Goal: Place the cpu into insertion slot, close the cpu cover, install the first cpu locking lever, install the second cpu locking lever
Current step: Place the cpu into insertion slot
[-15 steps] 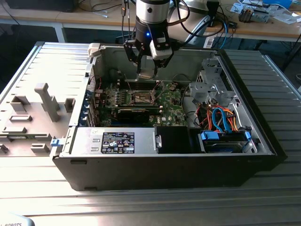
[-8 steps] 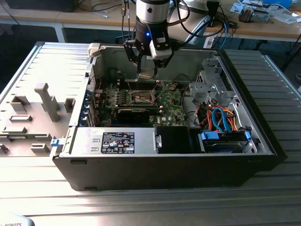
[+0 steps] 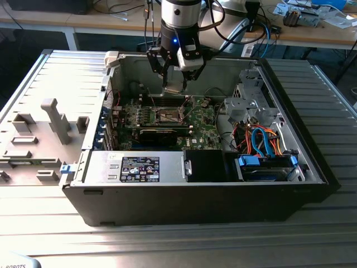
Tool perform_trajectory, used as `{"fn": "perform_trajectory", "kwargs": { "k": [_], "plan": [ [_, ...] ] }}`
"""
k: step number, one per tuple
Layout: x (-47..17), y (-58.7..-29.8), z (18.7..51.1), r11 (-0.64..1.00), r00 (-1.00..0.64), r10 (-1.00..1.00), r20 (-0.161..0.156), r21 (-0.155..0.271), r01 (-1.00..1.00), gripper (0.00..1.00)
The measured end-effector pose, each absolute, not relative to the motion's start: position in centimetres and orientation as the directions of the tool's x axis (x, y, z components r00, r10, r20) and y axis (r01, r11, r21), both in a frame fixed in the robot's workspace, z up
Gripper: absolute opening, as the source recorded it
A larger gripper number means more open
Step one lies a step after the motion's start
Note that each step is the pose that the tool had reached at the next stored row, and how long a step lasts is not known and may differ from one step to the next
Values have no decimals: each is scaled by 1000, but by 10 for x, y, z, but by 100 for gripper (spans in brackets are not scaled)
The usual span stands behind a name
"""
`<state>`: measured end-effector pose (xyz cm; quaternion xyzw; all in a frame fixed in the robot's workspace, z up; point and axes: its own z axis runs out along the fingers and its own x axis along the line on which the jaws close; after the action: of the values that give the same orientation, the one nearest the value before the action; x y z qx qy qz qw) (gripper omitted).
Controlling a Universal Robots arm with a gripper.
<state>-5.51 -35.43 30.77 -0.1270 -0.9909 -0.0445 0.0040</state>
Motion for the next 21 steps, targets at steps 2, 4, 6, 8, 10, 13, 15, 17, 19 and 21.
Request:
{"fn": "perform_trajectory", "kwargs": {
  "k": [2,4,6,8,10,13,15,17,19,21],
  "plan": [
    [-55,-354,308,963,-967,253,19,87,254,54],
    [-55,-354,308,963,-967,255,19,87,256,54],
    [-55,-354,308,962,-966,257,19,87,258,54],
    [-55,-354,308,962,-966,259,19,87,259,54],
    [-55,-354,308,961,-965,261,19,87,261,54],
    [-55,-354,307,960,-964,265,19,87,266,54],
    [-55,-354,307,960,-964,267,19,87,268,54],
    [-55,-354,307,959,-963,269,19,87,269,54],
    [-55,-354,307,958,-962,272,19,87,272,54],
    [-55,-354,307,957,-961,275,19,87,276,54]
  ]
}}
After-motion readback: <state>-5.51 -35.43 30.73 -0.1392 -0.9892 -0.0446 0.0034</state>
